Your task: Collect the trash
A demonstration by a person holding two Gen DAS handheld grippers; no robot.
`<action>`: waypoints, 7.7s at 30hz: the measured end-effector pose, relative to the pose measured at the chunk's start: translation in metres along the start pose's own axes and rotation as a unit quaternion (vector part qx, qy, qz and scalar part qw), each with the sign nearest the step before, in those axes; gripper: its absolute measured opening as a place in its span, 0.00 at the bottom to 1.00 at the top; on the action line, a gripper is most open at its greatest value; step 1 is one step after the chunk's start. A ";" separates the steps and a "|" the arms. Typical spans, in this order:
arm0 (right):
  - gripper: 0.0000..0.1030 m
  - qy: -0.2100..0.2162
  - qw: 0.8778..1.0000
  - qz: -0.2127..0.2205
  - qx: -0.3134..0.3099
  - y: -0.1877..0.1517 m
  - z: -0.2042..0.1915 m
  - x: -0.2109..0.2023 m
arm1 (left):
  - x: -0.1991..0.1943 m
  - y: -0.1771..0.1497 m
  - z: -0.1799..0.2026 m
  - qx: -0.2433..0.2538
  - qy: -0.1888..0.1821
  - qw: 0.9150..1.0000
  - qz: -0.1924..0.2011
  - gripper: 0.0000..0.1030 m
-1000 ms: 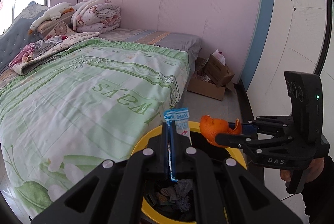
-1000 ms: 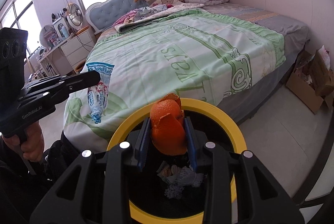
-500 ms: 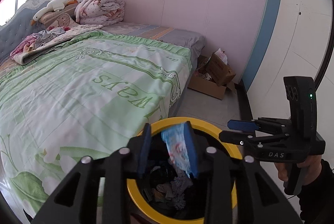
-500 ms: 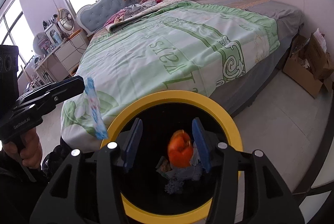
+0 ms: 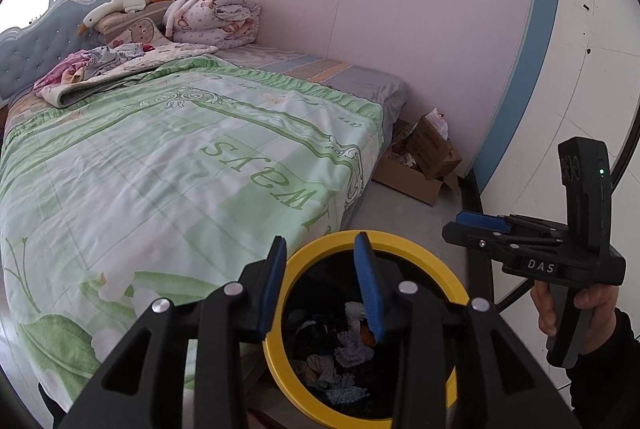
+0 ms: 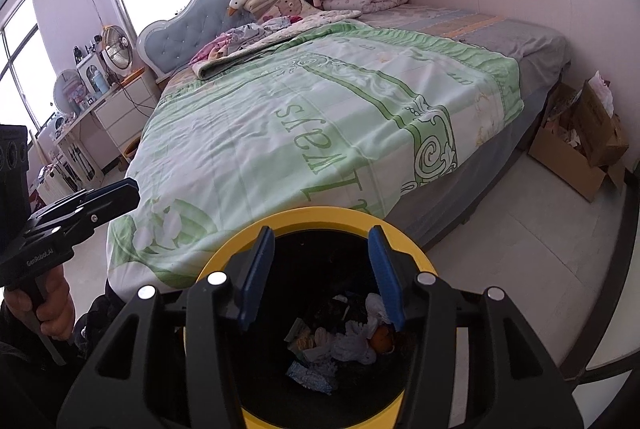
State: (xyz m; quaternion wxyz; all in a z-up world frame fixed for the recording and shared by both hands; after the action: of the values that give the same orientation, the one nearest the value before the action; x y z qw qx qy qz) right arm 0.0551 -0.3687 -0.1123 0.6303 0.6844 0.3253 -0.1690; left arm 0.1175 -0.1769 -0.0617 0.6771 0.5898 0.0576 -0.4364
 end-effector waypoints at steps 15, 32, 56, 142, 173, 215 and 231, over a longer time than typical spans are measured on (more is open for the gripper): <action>0.46 0.041 0.998 -0.028 -0.036 0.015 -0.057 0.062 | -0.027 -0.001 -0.067 -0.052 0.051 0.997 0.025 0.31; 0.61 0.031 0.996 0.015 -0.080 0.076 -0.145 0.110 | -0.087 -0.001 -0.175 -0.120 0.172 0.973 0.099 0.48; 0.92 -0.027 0.983 0.157 -0.092 0.109 -0.179 0.054 | -0.165 0.014 -0.195 -0.138 0.245 0.934 0.221 0.92; 0.92 -0.050 0.984 0.155 -0.072 0.092 -0.174 0.056 | -0.168 0.004 -0.171 -0.120 0.247 0.931 0.240 0.92; 0.92 -0.049 0.986 0.147 -0.066 0.088 -0.170 0.061 | -0.163 -0.002 -0.172 -0.123 0.243 0.933 0.233 0.92; 0.92 -0.050 0.987 0.142 -0.062 0.081 -0.166 0.064 | -0.156 -0.007 -0.167 -0.125 0.237 0.937 0.224 0.92; 0.92 -0.051 0.987 0.141 -0.061 0.078 -0.165 0.064 | -0.155 -0.007 -0.167 -0.128 0.233 0.938 0.221 0.92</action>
State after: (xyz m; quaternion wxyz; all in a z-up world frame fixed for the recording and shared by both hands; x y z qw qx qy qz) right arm 0.1236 -0.1929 -0.0697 0.7042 0.6740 0.2030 -0.0928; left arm 0.0913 0.0467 -0.0248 0.7939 0.5810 0.1376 -0.1150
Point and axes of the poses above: each gripper's, at about its wrist camera, not at the fingertips, and x roughly the way its jaws point, z to its right, y to its top, the point moved 10 cm from there along x, roughly the way its jaws point, and after that the axes turned 8 degrees about -x, right-handed, at the moved point
